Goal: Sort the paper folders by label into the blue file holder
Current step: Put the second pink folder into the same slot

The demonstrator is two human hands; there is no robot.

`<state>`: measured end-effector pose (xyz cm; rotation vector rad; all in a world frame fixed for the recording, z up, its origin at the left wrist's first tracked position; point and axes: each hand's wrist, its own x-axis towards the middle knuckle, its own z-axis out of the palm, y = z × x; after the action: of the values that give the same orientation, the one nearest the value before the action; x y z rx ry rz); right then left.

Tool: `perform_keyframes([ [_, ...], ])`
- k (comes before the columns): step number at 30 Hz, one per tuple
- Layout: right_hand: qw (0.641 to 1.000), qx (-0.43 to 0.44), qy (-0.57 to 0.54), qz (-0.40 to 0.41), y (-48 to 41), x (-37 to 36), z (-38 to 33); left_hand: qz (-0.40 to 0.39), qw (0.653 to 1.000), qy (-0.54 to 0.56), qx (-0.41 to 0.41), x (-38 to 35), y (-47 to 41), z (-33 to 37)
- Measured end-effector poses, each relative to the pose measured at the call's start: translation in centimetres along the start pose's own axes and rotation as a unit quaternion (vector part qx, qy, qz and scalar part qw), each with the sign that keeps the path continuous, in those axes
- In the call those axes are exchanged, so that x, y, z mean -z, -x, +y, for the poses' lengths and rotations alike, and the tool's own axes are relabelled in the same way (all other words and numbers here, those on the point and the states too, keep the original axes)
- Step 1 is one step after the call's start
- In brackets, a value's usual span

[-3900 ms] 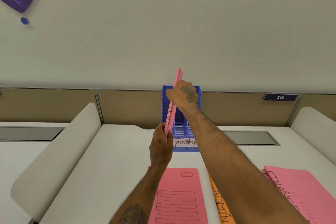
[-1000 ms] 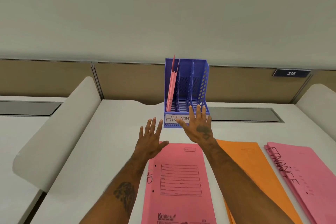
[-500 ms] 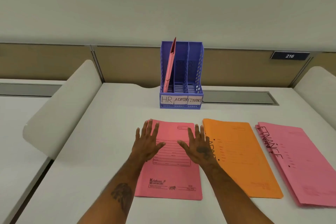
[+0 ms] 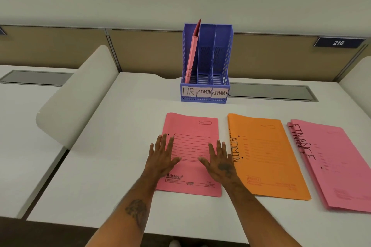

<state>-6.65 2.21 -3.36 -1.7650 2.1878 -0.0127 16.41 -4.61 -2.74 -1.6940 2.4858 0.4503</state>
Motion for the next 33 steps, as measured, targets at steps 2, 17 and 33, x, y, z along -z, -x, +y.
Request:
perform_keyframes([
  [2, 1.000, -0.003, -0.007, -0.010, 0.5, -0.5, -0.2, -0.011, 1.000, 0.015, 0.010, -0.7, 0.4, -0.2],
  [17, 0.989, -0.088, -0.114, -0.029, 1.2, -2.0, -1.5, 0.015, 0.976, 0.161, 0.147, -1.9, 0.7, -0.4],
  [33, 0.933, -0.169, -0.319, 0.020, 1.2, -0.7, -3.5, -0.007, 0.806, 0.575, 0.142, 1.6, 0.9, -0.3],
])
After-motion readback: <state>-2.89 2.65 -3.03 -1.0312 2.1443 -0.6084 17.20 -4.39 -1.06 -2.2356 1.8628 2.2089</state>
